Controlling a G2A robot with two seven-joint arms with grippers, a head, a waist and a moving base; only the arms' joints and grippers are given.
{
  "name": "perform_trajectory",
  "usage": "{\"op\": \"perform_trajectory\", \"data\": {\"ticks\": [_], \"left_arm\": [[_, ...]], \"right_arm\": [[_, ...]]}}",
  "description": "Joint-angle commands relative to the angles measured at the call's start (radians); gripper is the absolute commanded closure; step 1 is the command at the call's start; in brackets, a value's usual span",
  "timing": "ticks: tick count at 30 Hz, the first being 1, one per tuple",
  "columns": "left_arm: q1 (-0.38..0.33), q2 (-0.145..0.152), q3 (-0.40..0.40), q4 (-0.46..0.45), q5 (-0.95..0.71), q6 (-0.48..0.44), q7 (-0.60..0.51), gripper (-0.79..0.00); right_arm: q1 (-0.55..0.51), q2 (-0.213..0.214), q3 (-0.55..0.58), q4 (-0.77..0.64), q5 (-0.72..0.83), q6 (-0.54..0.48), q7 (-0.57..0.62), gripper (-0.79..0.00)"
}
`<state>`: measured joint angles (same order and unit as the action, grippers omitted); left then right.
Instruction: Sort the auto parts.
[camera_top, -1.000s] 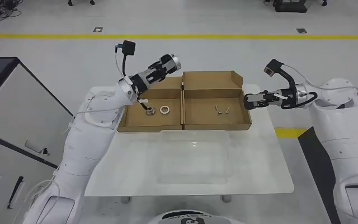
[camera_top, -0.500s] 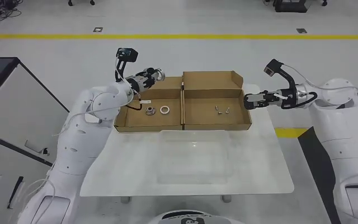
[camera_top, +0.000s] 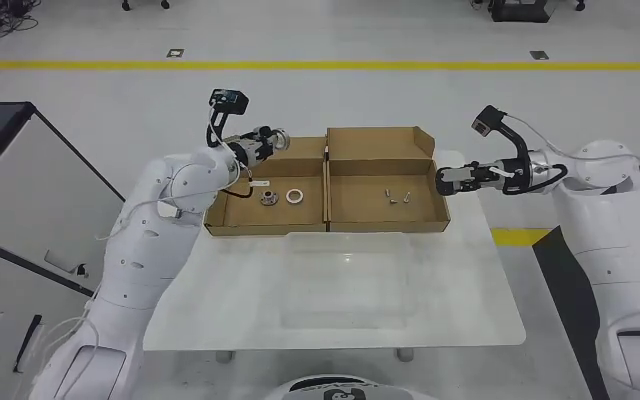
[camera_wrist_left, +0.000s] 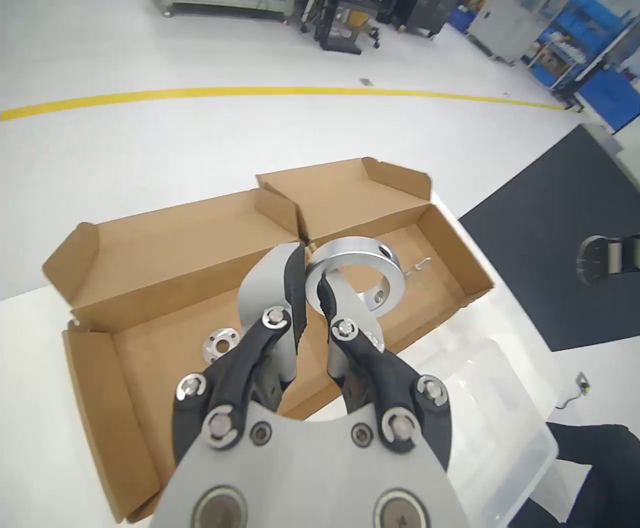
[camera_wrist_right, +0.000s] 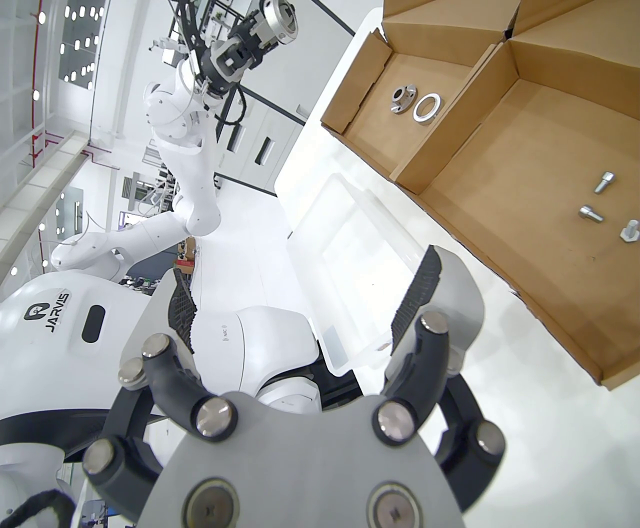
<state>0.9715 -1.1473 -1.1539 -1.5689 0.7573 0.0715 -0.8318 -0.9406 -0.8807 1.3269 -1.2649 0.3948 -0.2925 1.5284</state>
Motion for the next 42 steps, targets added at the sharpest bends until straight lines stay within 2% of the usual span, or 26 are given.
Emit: {"op": "perform_trajectory", "data": {"ticks": [1,4,8,12,16,20,29,42], "left_arm": [[-0.043,-0.008,0.051,0.051,0.076,0.070,-0.060,0.000],[-0.116,-0.024,0.120,0.147,0.112,0.117,-0.150,0.000],[-0.211,-0.054,0.198,0.332,0.144,0.189,-0.201,0.000],[-0.290,-0.089,0.276,0.491,0.135,0.201,-0.255,0.000],[-0.349,-0.122,0.318,0.623,0.104,0.243,-0.303,0.000],[-0.390,-0.148,0.347,0.733,0.079,0.244,-0.330,0.000],[-0.440,-0.194,0.385,0.917,0.037,0.224,-0.325,0.000],[-0.497,-0.247,0.410,1.098,0.015,0.203,-0.293,0.000]], "right_arm": [[0.000,0.000,0.000,0.000,0.000,0.000,0.000,-0.785],[0.000,0.000,0.000,0.000,0.000,0.000,0.000,-0.785],[0.000,0.000,0.000,0.000,0.000,0.000,0.000,-0.785],[0.000,0.000,0.000,0.000,0.000,0.000,0.000,-0.785],[0.000,0.000,0.000,0.000,0.000,0.000,0.000,-0.785],[0.000,0.000,0.000,0.000,0.000,0.000,0.000,-0.785],[0.000,0.000,0.000,0.000,0.000,0.000,0.000,-0.785],[0.000,0.000,0.000,0.000,0.000,0.000,0.000,-0.785]]}}
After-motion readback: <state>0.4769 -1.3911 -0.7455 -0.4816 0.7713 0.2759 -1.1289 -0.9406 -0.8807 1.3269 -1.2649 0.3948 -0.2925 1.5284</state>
